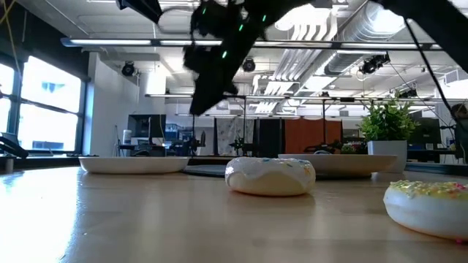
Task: Pick & Place donuts
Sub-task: Put the small yellow donut into the white plate
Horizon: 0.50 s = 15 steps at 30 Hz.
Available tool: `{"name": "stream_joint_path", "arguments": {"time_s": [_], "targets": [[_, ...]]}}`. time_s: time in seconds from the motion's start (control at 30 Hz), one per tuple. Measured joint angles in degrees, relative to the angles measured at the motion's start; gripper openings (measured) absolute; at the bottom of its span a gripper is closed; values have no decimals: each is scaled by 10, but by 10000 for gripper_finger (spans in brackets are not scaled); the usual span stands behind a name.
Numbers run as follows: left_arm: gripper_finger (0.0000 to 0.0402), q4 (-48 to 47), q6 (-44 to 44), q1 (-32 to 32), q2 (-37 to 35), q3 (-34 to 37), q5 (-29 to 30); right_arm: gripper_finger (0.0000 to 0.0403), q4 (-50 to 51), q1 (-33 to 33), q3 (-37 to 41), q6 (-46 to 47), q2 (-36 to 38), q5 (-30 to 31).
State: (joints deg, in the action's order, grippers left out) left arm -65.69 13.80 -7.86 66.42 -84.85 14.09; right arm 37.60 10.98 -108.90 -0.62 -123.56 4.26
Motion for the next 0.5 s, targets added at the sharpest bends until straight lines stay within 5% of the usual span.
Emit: {"name": "stream_joint_path", "arguments": {"time_s": [0.23, 0.5], "targets": [[161, 93, 0, 0, 7, 105, -61, 108, 188, -29, 0, 11, 133, 61], [161, 366, -19, 9, 23, 268, -247, 108, 309, -80, 23, 86, 230, 63]]}}
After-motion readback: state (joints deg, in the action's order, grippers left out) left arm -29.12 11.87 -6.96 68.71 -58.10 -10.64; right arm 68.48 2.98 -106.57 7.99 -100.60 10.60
